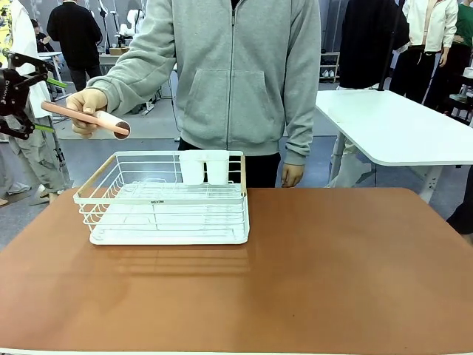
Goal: Clean the table.
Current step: Pick up the Lint Roller when the human hands it over.
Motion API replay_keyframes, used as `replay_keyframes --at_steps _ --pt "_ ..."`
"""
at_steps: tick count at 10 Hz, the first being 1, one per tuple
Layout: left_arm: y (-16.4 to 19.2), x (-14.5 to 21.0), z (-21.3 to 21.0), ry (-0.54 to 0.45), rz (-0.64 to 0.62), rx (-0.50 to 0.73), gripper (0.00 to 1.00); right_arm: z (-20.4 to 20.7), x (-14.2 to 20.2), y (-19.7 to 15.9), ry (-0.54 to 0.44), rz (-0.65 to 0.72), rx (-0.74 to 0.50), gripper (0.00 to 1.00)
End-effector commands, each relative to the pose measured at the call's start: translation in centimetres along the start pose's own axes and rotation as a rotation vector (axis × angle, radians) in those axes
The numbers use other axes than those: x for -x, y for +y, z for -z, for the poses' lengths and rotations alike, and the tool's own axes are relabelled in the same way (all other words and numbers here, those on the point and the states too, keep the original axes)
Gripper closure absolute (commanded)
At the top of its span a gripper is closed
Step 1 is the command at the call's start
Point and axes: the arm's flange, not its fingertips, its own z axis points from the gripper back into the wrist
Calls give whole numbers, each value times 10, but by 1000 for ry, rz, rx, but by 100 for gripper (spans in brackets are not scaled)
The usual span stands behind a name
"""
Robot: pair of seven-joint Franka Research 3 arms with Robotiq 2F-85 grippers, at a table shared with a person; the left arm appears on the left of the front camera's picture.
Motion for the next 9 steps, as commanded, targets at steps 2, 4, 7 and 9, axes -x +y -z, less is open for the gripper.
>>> replay_keyframes --at_steps 2,4,7,9 --pt "0 0 9 -45 -1 12 0 1 4 3 -2 -9 -13 0" --pt "0 -1 11 -38 12 15 49 1 4 3 -2 -9 -13 0" --pt "0 -4 14 -40 10 24 100 1 4 3 -2 -9 -13 0" --pt "0 -5 15 -36 12 23 84 1 4 3 -2 -9 -13 0"
